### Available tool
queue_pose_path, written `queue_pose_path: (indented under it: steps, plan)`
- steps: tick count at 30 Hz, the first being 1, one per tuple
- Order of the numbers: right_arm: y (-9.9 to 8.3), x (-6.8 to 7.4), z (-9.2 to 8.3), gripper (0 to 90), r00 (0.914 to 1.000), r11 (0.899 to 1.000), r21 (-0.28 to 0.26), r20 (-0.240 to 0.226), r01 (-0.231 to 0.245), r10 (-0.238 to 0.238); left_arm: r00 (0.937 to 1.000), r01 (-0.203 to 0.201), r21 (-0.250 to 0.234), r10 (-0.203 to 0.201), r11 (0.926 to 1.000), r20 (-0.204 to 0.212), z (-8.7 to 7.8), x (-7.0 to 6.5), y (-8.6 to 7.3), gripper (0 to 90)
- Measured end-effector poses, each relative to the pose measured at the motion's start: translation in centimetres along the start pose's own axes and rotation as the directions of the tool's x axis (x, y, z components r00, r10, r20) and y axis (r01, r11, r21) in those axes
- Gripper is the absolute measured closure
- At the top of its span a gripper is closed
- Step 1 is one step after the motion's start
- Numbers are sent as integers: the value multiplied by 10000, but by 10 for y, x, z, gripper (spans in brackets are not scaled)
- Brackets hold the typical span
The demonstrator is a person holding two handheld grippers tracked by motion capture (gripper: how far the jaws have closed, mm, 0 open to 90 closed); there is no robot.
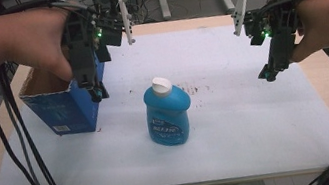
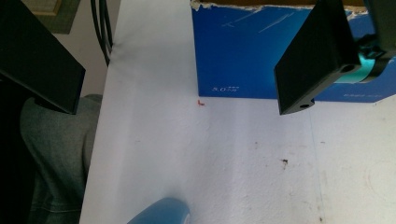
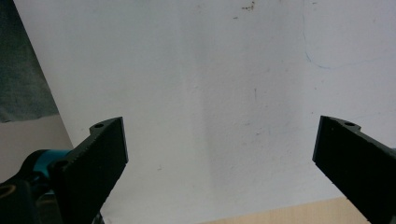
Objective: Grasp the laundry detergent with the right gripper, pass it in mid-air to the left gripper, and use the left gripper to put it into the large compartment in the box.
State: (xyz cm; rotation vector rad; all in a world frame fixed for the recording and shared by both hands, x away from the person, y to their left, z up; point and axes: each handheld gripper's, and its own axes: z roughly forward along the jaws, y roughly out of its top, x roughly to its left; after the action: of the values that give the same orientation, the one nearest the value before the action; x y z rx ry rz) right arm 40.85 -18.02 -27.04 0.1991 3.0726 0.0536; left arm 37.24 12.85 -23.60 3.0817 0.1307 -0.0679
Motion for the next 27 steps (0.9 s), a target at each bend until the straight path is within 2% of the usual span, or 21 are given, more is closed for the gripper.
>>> queue_pose_path:
  steps: [6,8,12,18,22,25,27]
  plan:
    - [0,4,-1,22,10000,10000,-48,28,-51,51,10000,-58,-101,58,9999,24,0,5,-1,17]
    - [0,6,-3,22,10000,9998,-201,16,-64,65,9999,-147,-64,147,9999,29,0,6,0,18]
    - [0,14,-5,22,9999,9961,-886,-138,-48,36,9998,-213,-60,213,9998,35,2,8,2,17]
    - [0,27,1,22,9993,9832,-1822,-365,-101,35,9994,-351,-11,351,9994,24,5,10,5,18]
    - [1,35,7,22,9988,9736,-2284,-453,51,-159,9994,-344,-54,344,9994,33,6,12,5,18]
    - [2,40,11,22,9983,9614,-2750,-541,40,-196,9992,-387,10,387,9993,21,7,14,5,18]
    - [2,42,14,22,9975,9498,-3128,-648,73,-290,9993,-368,-15,368,9993,39,7,14,5,17]
